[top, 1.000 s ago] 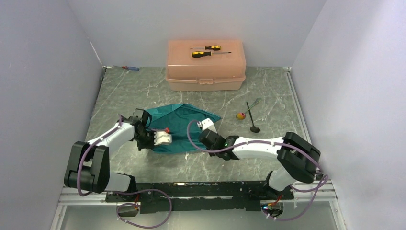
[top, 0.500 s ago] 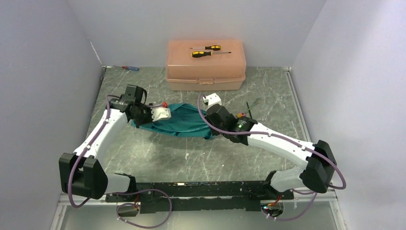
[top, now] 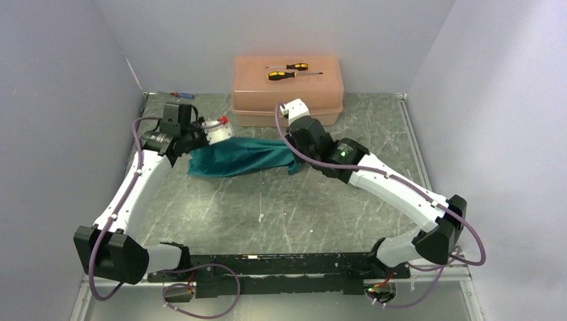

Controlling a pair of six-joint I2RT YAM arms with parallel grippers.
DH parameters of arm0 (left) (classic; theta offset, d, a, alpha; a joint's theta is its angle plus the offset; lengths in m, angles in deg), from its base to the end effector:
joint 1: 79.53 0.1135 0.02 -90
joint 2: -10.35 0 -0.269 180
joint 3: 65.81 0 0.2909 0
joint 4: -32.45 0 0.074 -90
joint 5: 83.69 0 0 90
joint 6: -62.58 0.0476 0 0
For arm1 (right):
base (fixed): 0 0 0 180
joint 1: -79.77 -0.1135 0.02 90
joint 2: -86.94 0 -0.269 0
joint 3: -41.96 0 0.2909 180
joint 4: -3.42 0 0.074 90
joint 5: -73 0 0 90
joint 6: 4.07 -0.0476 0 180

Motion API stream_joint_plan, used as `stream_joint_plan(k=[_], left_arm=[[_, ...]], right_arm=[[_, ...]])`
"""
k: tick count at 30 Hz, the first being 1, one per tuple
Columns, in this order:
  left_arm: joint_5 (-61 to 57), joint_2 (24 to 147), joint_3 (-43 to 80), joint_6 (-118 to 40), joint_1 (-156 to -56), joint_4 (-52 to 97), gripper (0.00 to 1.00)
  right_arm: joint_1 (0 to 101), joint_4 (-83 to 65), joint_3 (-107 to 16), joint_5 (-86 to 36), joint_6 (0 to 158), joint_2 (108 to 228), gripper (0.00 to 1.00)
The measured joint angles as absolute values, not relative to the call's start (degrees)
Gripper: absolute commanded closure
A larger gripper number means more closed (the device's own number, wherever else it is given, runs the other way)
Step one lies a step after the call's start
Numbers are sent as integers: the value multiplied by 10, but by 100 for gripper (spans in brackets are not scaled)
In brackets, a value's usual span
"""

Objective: Fold the napkin into a case and place the utensils inside
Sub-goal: Flatten out the crumpled napkin at the center of the board.

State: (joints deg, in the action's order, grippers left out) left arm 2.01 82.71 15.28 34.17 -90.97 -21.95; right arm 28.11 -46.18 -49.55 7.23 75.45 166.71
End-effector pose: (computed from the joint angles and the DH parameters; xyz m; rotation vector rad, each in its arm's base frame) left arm 0.3040 -0.0652 0.3271 1.4515 1.8991 0.3314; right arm 0.2323 0.2622 0.3654 -0.5464 2.0986 0.1480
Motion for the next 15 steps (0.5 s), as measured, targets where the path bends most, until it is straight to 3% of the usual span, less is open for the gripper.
stream_joint_plan(k=[15], left_arm=[[115, 1023, 449, 336, -906, -42, 97]], right_arm=[[357, -388, -666, 77, 900, 1766, 100]])
